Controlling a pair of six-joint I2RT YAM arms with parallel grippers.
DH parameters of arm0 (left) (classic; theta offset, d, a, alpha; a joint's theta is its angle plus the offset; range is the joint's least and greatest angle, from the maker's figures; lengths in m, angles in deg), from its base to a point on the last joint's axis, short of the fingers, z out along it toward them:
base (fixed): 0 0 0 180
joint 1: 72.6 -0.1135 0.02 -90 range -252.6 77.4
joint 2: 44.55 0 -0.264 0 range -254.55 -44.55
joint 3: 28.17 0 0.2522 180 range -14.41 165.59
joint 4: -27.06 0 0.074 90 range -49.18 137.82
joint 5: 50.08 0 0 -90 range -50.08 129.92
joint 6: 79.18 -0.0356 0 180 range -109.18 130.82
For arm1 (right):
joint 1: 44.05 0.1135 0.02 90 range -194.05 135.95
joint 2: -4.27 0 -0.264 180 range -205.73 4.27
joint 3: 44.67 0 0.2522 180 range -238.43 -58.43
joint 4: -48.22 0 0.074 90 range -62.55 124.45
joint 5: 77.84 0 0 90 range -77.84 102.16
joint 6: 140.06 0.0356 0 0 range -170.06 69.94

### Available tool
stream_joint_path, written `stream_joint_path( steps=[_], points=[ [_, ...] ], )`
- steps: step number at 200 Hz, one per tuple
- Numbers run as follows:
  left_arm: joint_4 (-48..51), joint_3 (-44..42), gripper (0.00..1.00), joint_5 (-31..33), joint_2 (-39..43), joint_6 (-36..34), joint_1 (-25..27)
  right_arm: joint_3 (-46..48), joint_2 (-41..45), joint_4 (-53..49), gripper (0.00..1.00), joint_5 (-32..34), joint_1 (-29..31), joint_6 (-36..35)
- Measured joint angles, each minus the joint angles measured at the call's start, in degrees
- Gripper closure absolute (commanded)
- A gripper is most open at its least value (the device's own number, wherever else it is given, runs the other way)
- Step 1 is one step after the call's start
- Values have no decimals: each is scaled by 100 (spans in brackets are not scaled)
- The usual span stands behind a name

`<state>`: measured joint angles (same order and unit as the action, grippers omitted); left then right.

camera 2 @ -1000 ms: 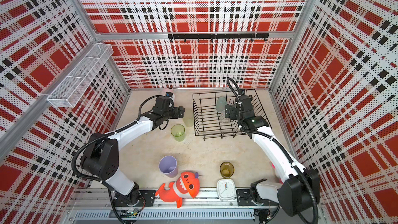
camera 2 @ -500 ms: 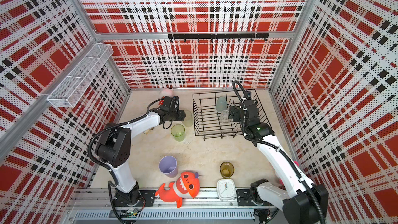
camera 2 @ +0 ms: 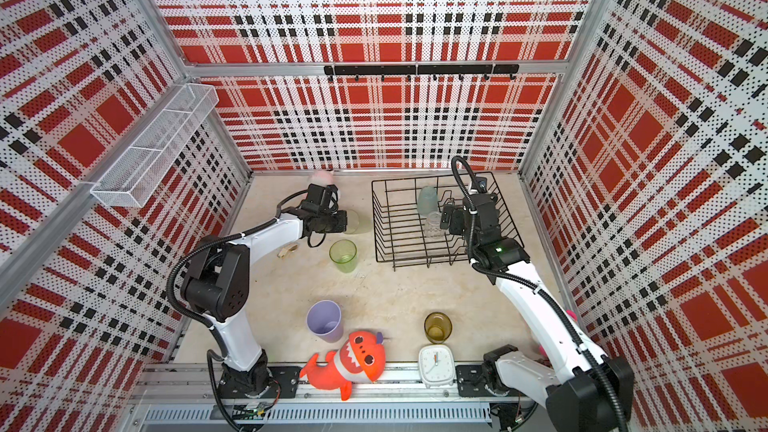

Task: Load the cups into the dish rack
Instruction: 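Grasp the large light green cup with the left gripper, lift toward right gripper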

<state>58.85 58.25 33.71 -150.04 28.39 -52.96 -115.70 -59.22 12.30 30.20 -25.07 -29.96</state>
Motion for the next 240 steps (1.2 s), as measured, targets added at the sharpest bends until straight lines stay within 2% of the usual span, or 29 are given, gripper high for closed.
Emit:
stream_joint_path(
  steps=[58, 102, 123, 145, 172, 194, 240],
  points=[
    [-48, -114, 100, -345, 732, 63, -129, 57, 118, 111, 0, -254, 0, 205],
    [-1106, -841, 100, -1211, 2002, 251, -122, 2, 227, 409, 0, -1084, 0, 555],
    [-1878, -1207, 100, -1641, 2511, 446, -118, 87, 391, 850, 0, -1696, 2, 752],
    [-2754, -1569, 100, -2020, 2830, 654, -116, 142, 439, 1423, 0, -2643, 2, 975],
    [-3705, -1971, 100, -2459, 2983, 859, -66, 70, 181, 2118, 0, -4085, 22, 1362],
    [-4330, -2124, 100, -2820, 2986, 1027, 55, -57, -133, 2505, 0, -4957, 103, 1622],
    [-5724, -2332, 100, -3338, 2986, 1392, 313, -407, -555, 2669, 0, -5991, 455, 1749]
  ],
)
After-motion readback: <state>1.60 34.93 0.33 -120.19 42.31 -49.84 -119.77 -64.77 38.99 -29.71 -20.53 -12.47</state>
